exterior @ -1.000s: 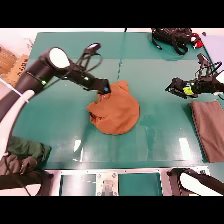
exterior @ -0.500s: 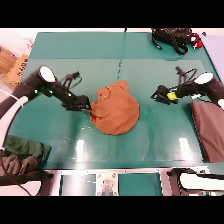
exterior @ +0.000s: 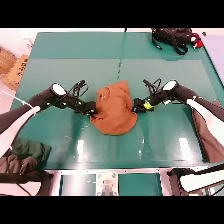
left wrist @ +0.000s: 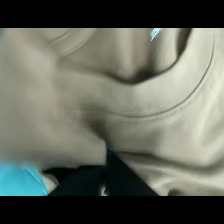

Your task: Fold the shirts.

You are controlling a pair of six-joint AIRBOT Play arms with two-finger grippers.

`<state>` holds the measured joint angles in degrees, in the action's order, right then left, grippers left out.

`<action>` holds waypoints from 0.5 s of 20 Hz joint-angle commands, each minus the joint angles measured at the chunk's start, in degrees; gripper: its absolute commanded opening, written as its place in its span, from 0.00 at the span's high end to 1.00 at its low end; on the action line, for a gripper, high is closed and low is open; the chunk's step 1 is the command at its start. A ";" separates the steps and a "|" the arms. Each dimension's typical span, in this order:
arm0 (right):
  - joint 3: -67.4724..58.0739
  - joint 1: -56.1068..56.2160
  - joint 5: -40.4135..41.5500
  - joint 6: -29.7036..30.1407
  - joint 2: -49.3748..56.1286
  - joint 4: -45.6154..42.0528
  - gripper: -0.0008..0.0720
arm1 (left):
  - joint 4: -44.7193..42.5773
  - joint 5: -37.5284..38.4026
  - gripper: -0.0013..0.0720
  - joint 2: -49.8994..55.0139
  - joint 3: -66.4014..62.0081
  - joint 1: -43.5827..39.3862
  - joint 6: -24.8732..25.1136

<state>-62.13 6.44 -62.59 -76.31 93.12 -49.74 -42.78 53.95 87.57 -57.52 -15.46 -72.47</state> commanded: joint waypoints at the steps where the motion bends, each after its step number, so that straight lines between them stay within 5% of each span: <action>1: -1.20 0.94 -0.04 0.48 0.57 0.31 0.97 | 0.81 2.16 0.95 0.70 -3.50 -0.59 1.66; 5: -7.30 -0.66 -3.98 0.46 -2.47 0.24 0.97 | -3.26 12.81 0.95 -0.87 -16.98 0.44 0.68; 10: -22.12 -5.99 -7.23 -1.73 -16.50 0.24 0.97 | -6.21 17.31 0.95 -9.99 -34.58 0.44 -1.40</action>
<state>-76.86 3.01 -68.10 -76.55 83.50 -49.56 -47.35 67.83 81.91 -83.13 -15.11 -72.79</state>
